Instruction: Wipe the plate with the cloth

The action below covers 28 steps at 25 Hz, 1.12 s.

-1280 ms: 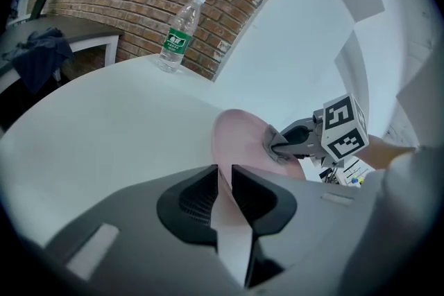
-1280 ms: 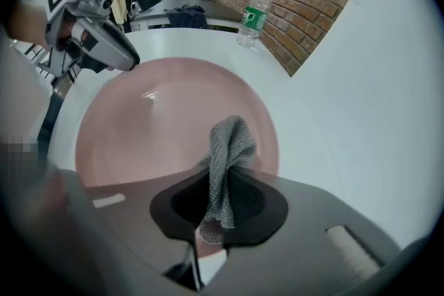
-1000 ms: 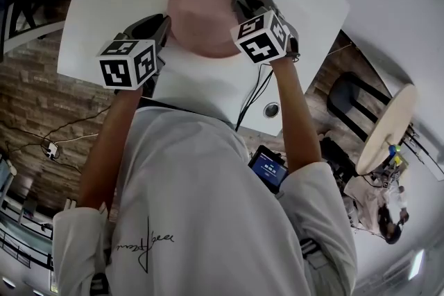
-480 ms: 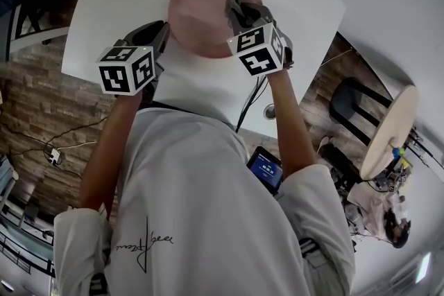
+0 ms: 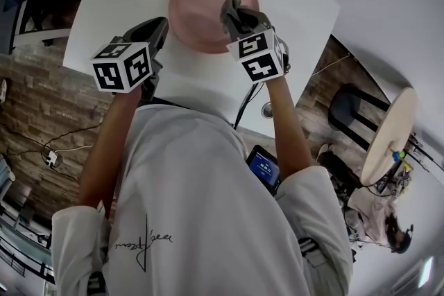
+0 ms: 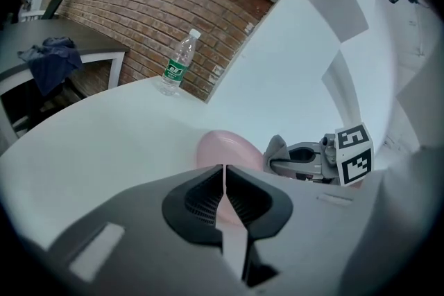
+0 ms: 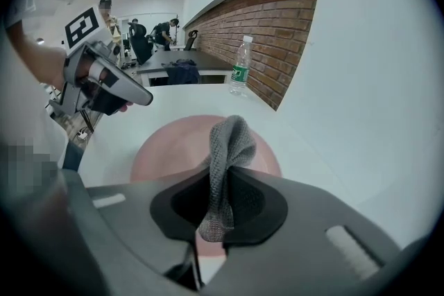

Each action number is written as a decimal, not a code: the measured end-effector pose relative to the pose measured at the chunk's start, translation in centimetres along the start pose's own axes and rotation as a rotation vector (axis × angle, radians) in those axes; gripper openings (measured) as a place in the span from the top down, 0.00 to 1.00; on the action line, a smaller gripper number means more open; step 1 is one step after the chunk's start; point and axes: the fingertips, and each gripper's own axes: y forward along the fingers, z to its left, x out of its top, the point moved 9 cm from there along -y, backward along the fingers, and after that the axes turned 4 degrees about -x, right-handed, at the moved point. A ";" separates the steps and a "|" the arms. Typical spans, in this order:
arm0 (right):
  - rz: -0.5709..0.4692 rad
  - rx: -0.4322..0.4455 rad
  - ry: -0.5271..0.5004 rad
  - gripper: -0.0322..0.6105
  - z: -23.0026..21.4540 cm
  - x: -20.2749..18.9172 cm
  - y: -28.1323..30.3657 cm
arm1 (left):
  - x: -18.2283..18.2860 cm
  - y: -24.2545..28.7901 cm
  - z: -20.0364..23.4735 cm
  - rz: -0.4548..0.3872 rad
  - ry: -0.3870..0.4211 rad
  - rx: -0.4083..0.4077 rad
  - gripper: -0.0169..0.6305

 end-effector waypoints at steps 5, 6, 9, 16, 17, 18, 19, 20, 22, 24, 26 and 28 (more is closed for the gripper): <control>-0.101 0.005 0.080 0.88 0.4 0.5 -2.3 | -0.3 -1.0 -1.7 -0.025 0.014 -0.040 0.93; -0.116 0.011 0.096 0.88 0.4 0.5 -2.7 | -0.4 -1.1 -2.1 -0.028 0.017 -0.052 0.93; -0.152 0.027 0.123 0.88 0.4 0.6 -4.0 | -0.6 -1.1 -3.6 -0.038 0.029 -0.078 0.93; -0.233 0.067 0.192 0.88 1.8 -0.1 -7.4 | -0.3 -2.3 -6.5 -0.079 0.058 -0.119 0.96; -0.246 0.071 0.208 0.88 1.9 -0.2 -7.9 | -0.2 -2.5 -7.0 -0.088 0.064 -0.125 0.95; -0.260 0.075 0.226 0.88 2.0 -0.3 -8.3 | -0.1 -2.6 -7.4 -0.095 0.069 -0.131 0.95; -0.279 0.078 0.248 0.89 2.1 -0.4 -8.7 | -0.1 -2.8 -7.7 -0.101 0.076 -0.137 0.95; -0.302 0.081 0.273 0.89 2.1 -0.4 -9.2 | -0.1 -3.0 -8.1 -0.104 0.083 -0.142 0.95; -0.352 0.087 0.326 0.89 2.2 -0.5 -10.2 | -0.2 -3.5 -8.9 -0.110 0.103 -0.152 0.95; -0.390 0.102 0.374 0.89 2.2 -0.8 -11.3 | -0.5 -4.1 -9.7 -0.117 0.123 -0.154 0.95; -0.413 0.118 0.395 0.89 2.3 -1.0 -12.0 | -0.6 -4.5 -10.3 -0.125 0.136 -0.154 0.95; -0.420 0.126 0.391 0.89 2.7 -1.2 -12.4 | -0.6 -4.8 -10.6 -0.135 0.140 -0.156 0.95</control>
